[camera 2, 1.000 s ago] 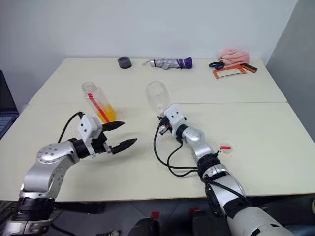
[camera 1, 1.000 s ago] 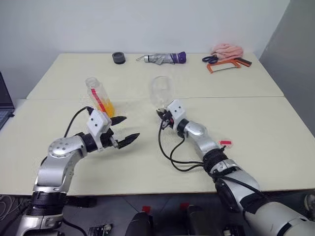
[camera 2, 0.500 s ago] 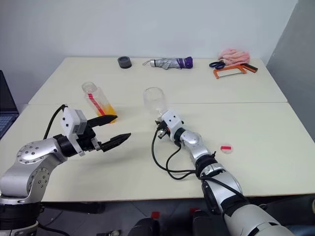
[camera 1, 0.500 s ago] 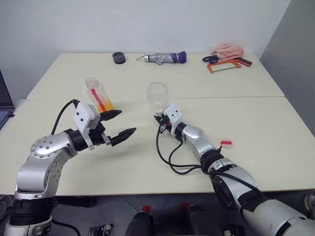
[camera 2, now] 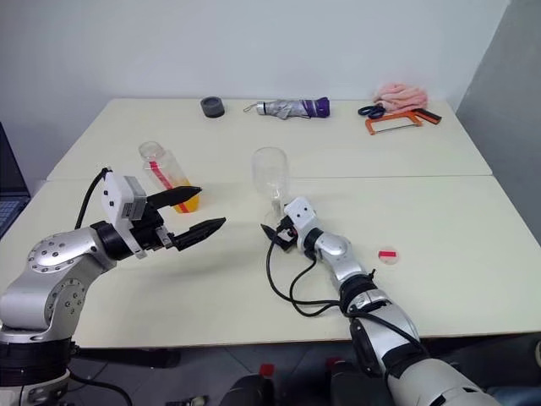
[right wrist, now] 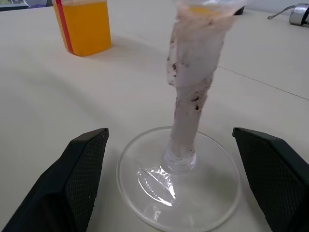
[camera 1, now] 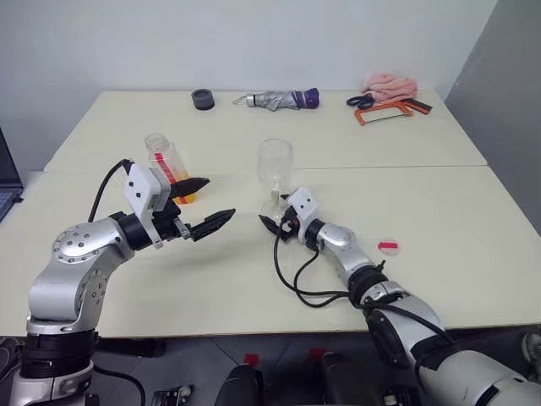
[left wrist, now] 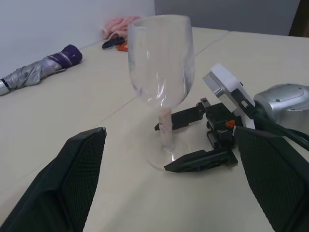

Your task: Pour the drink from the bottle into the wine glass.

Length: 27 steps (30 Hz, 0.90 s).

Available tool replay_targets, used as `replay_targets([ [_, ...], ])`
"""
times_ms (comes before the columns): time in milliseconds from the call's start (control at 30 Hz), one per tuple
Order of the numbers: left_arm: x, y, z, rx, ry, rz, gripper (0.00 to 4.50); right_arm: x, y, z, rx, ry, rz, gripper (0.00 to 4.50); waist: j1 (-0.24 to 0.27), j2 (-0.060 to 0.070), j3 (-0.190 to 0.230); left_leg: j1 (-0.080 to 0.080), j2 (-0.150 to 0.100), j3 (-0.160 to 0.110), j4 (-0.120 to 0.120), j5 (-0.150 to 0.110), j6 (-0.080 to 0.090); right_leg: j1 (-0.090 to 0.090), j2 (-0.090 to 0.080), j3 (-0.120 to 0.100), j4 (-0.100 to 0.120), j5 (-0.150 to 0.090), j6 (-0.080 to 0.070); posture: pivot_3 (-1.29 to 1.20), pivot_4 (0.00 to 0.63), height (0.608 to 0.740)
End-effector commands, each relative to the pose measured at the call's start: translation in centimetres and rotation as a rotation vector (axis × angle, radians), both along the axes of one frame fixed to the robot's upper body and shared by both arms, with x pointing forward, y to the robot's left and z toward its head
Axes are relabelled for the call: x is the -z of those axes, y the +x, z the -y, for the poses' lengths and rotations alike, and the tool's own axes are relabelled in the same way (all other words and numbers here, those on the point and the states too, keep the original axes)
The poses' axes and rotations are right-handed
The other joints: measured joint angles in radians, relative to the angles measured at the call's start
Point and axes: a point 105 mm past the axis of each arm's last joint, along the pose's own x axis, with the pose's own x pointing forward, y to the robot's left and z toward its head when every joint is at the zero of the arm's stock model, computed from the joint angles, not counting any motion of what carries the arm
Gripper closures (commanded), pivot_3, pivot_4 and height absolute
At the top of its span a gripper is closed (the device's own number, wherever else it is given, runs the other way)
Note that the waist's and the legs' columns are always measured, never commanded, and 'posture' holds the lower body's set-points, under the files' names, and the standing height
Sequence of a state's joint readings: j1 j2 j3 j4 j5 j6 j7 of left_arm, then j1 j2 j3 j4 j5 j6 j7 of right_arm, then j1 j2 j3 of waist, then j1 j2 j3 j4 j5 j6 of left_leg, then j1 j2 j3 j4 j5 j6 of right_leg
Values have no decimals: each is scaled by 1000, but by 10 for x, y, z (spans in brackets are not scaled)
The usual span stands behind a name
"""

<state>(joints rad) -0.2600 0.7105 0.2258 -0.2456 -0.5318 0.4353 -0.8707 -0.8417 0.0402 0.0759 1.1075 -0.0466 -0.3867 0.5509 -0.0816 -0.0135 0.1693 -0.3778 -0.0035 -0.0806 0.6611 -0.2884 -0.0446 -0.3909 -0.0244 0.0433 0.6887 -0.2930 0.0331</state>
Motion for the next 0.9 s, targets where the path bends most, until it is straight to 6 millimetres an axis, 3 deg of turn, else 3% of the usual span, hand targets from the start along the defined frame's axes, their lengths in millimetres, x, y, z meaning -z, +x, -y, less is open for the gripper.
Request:
replay_targets([
  [33,-14,-4,5,21,-8,53,0,-7,-4,4,-30,23,34,43,0,0,0,0,0,0,0,0,0,0,0,0,0,0,0,0,150,740],
  [267,-7,-4,1,-3,-21,40,0,4,-25,31,-121,-34,36,43,3,0,0,0,0,-1,0,0,0,1,0,0,-1,0,0,0,150,740],
  [500,19,-1,-12,-132,-48,14,0,-8,-55,61,-187,-72,45,43,20,0,0,0,0,-1,0,0,0,1,-1,-1,-2,0,0,0,150,740],
  [767,68,15,-58,-630,-109,35,0,-43,-107,73,-276,-71,50,43,29,0,0,-2,2,-1,0,0,0,2,-1,-1,-6,0,1,0,150,740],
  [900,74,23,-75,-826,-97,97,0,-57,-118,69,-273,-36,49,43,42,-1,0,-3,2,-3,1,0,0,2,-1,-2,-7,0,1,0,150,740],
])
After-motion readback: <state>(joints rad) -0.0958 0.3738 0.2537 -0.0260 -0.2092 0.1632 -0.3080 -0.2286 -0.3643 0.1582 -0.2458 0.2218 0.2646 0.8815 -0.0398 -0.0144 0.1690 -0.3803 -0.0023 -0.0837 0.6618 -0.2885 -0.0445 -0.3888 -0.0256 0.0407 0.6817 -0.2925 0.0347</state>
